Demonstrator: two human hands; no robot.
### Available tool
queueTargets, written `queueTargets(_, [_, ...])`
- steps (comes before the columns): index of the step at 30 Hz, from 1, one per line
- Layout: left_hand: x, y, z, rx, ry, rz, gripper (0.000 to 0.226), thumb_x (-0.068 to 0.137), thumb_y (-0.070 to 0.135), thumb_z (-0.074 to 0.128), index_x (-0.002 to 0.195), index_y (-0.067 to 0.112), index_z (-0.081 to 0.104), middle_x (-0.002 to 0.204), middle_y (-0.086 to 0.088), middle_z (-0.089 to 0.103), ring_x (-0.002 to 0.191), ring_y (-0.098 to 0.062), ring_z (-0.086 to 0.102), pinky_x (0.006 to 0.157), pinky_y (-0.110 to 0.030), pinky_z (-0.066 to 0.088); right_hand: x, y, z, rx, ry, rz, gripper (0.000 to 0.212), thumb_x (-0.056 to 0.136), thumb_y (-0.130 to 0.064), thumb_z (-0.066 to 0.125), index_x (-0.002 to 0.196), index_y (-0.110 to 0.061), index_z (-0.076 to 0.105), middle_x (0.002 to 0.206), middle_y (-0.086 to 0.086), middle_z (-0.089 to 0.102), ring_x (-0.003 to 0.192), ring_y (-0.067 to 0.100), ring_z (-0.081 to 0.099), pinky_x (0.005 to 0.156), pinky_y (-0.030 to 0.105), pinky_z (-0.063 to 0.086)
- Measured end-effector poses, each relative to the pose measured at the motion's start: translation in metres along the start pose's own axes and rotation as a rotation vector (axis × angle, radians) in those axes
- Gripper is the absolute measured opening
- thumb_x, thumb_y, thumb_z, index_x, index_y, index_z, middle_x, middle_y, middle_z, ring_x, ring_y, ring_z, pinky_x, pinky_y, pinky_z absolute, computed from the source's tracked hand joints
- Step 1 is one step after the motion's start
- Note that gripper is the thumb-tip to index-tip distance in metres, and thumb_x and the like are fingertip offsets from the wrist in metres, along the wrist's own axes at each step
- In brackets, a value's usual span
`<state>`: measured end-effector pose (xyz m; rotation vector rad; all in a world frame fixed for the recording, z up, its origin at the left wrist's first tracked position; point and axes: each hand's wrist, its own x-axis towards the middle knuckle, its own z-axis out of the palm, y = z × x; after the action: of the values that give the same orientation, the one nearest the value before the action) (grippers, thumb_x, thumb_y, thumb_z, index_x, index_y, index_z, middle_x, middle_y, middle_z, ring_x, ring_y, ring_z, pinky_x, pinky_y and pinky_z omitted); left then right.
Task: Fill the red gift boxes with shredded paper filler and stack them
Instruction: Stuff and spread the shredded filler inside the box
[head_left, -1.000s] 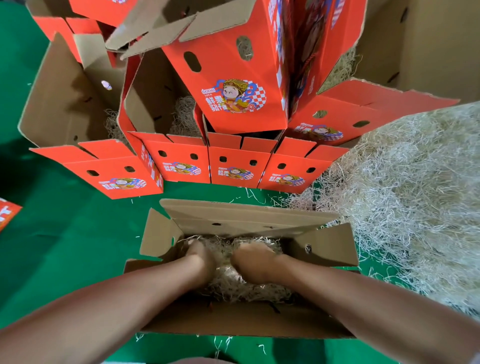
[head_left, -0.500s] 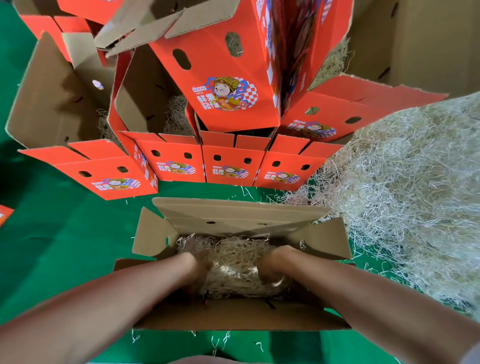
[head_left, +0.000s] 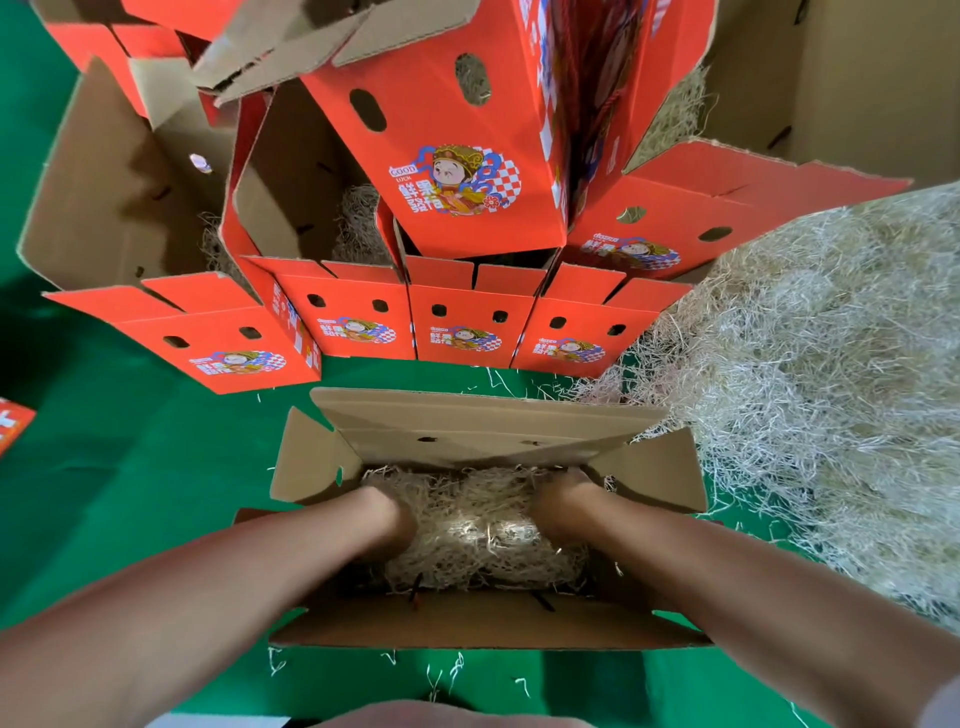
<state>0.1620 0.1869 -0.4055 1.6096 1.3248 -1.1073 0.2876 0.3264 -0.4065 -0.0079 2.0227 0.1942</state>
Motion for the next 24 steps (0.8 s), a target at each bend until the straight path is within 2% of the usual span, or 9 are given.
queueTargets(2, [-0.003,-0.011,-0.001,-0.182,0.096,0.029,0.022,0.096,0.018,0.043,0.107,0.012,0.061,0.106,-0.007,0.062,0.08,-0.015,0.053,0.072,-0.025,0.044,-0.004,0.003,-0.006,0.051,0.015,0.001,0.034,0.092,-0.011,0.051,0.125,-0.006,0.052,0.132,0.014,0.051,0.118,0.032,0.051,0.084,0.045,0.049])
queueTargets(3, [-0.004,-0.018,-0.002,-0.246,0.295,0.015,0.022,0.096,0.012,0.037,0.091,0.014,0.058,0.09,-0.006,0.058,0.069,-0.013,0.047,0.066,-0.023,0.042,-0.007,0.001,-0.013,0.074,0.067,-0.027,0.034,0.09,-0.009,0.052,0.124,-0.005,0.053,0.13,0.013,0.053,0.117,0.032,0.053,0.082,0.043,0.05])
queueTargets(5, [-0.005,-0.027,-0.011,-0.117,0.482,0.005,0.03,0.093,0.001,0.031,0.067,0.015,0.04,0.067,-0.003,0.038,0.057,-0.013,0.032,0.059,-0.028,0.034,-0.011,-0.007,-0.032,0.088,0.211,-0.077,0.031,0.089,-0.005,0.052,0.12,-0.005,0.055,0.125,0.013,0.056,0.111,0.031,0.057,0.077,0.039,0.051])
queueTargets(8, [-0.007,-0.013,-0.021,0.018,0.346,-0.023,0.034,0.097,0.009,0.028,0.063,0.013,0.031,0.061,-0.004,0.031,0.059,-0.016,0.037,0.063,-0.025,0.036,-0.009,-0.031,-0.055,0.051,0.34,-0.263,0.034,0.089,-0.005,0.051,0.123,-0.006,0.055,0.122,0.013,0.058,0.108,0.029,0.058,0.081,0.034,0.05])
queueTargets(10, [-0.006,-0.016,-0.018,0.12,0.132,-0.103,0.029,0.096,0.017,0.042,0.072,0.001,0.049,0.073,-0.009,0.052,0.079,-0.021,0.055,0.075,-0.028,0.044,-0.001,-0.05,-0.066,0.037,0.351,-0.389,0.042,0.09,-0.007,0.049,0.131,-0.007,0.049,0.129,0.011,0.054,0.115,0.025,0.054,0.087,0.028,0.044])
queueTargets(11, [-0.006,-0.02,-0.016,0.057,0.16,-0.073,0.021,0.092,0.017,0.053,0.086,-0.002,0.059,0.087,-0.012,0.062,0.089,-0.025,0.06,0.078,-0.03,0.046,0.006,-0.061,-0.068,0.007,0.328,-0.423,0.043,0.091,-0.007,0.048,0.134,-0.007,0.046,0.132,0.011,0.052,0.116,0.024,0.052,0.087,0.025,0.041])
queueTargets(15, [0.003,-0.03,-0.004,-0.147,0.108,-0.024,0.033,0.09,0.01,0.056,0.123,0.004,0.056,0.121,-0.012,0.059,0.108,-0.027,0.057,0.088,-0.033,0.046,0.028,-0.082,-0.061,-0.033,0.151,-0.326,0.035,0.093,-0.014,0.049,0.126,-0.002,0.049,0.127,0.016,0.052,0.113,0.03,0.052,0.089,0.035,0.043])
queueTargets(21, [-0.001,-0.021,0.0,-0.112,-0.037,-0.037,0.035,0.097,0.014,0.042,0.129,0.001,0.047,0.136,-0.015,0.047,0.125,-0.029,0.043,0.104,-0.039,0.035,0.016,-0.078,-0.071,0.189,0.131,-0.424,0.034,0.094,-0.008,0.045,0.125,0.003,0.052,0.127,0.02,0.054,0.115,0.032,0.051,0.094,0.036,0.039])
queueTargets(24, [0.004,-0.016,0.0,-0.107,-0.076,-0.066,0.035,0.098,0.018,0.043,0.128,0.004,0.05,0.136,-0.013,0.048,0.127,-0.028,0.042,0.104,-0.042,0.032,0.003,-0.062,-0.077,0.374,0.125,-0.439,0.045,0.089,0.002,0.039,0.132,-0.006,0.05,0.134,0.013,0.051,0.12,0.028,0.049,0.094,0.025,0.041])
